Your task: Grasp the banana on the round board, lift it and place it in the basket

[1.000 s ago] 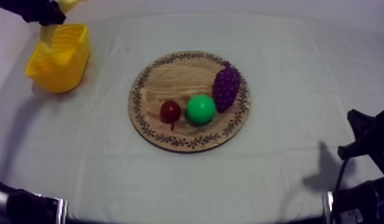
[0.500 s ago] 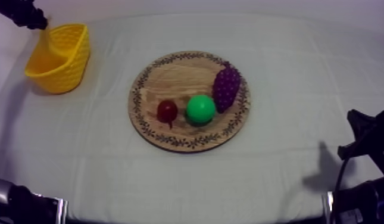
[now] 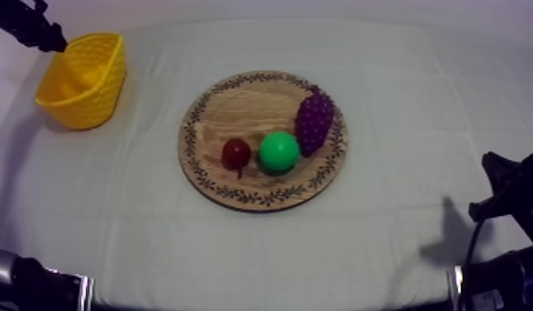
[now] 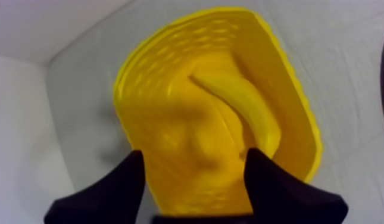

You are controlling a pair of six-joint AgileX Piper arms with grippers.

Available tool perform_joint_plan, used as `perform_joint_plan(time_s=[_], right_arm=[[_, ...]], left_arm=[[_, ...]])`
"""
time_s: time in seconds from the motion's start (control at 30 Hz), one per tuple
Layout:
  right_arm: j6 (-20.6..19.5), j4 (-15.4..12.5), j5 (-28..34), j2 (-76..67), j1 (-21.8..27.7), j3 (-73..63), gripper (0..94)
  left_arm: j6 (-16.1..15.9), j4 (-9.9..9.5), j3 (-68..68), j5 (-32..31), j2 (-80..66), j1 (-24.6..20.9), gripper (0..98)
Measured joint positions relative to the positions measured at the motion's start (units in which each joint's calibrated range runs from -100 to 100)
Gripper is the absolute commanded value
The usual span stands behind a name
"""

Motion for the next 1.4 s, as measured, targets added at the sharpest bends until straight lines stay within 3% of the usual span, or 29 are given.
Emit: perform_joint_plan(time_s=[0.37, 0.63, 0.83, 1.13, 1.4], right_arm=[[0.0, 0.0, 0.0, 0.0, 0.0, 0.0, 0.6], [0.0, 0.0, 0.0, 0.0, 0.0, 0.0, 0.6], [0.0, 0.0, 0.0, 0.0, 0.0, 0.0, 0.6], [0.0, 0.0, 0.0, 0.0, 0.0, 0.0, 0.6], [0.0, 0.0, 0.0, 0.0, 0.0, 0.0, 0.6]], left_arm=[[4.44, -0.7, 13.2, -2.64, -20.49, 3.56, 47.6], [9.53, -2.49, 18.91, -2.8, -35.78, 7.63, 27.7], [13.44, -3.04, 25.24, -6.27, -45.18, 9.11, 13.5], [17.73, -3.28, 40.55, -13.74, -61.55, 8.98, 4.6], [21.5, -4.76, 53.72, -19.71, -73.77, 10.24, 0.8]])
